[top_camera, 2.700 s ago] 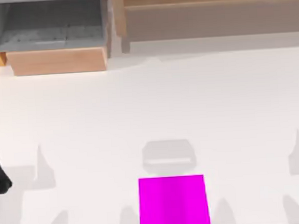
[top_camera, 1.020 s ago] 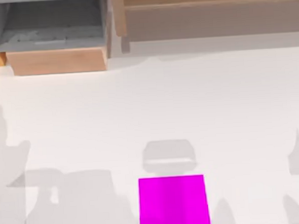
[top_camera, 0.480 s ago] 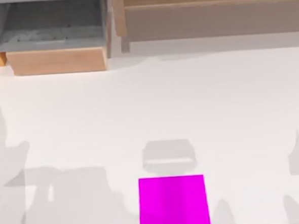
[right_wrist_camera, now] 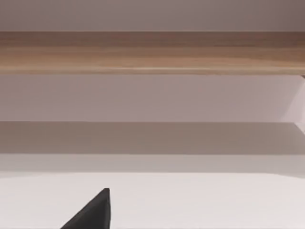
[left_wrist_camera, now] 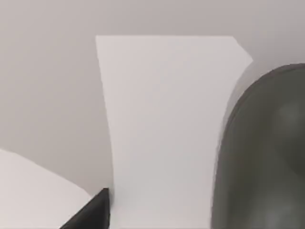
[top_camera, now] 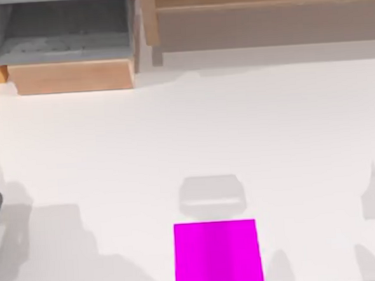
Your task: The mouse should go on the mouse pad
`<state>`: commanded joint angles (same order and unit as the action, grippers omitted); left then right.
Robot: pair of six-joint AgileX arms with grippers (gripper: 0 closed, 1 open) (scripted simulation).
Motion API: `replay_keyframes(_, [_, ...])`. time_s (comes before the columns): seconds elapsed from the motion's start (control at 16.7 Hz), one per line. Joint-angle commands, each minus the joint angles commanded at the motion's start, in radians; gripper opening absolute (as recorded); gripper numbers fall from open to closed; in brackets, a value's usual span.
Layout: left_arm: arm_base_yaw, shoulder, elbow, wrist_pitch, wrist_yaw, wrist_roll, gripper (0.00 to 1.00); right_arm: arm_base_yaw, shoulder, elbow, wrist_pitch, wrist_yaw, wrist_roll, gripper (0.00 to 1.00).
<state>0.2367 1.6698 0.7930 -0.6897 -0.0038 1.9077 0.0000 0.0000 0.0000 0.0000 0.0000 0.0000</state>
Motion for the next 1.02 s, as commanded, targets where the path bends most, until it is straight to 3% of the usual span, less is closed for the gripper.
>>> replay_keyframes(0.42, [0.002, 0.037, -0.043, 0.072, 0.0, 0.003, 1.0, 0.0, 0.0, 0.0, 0.0, 0.0, 0.0, 1.0])
replay_keyframes(1.02, [0.002, 0.037, -0.043, 0.072, 0.0, 0.003, 0.25, 0.0, 0.0, 0.0, 0.0, 0.0, 0.0, 1.0])
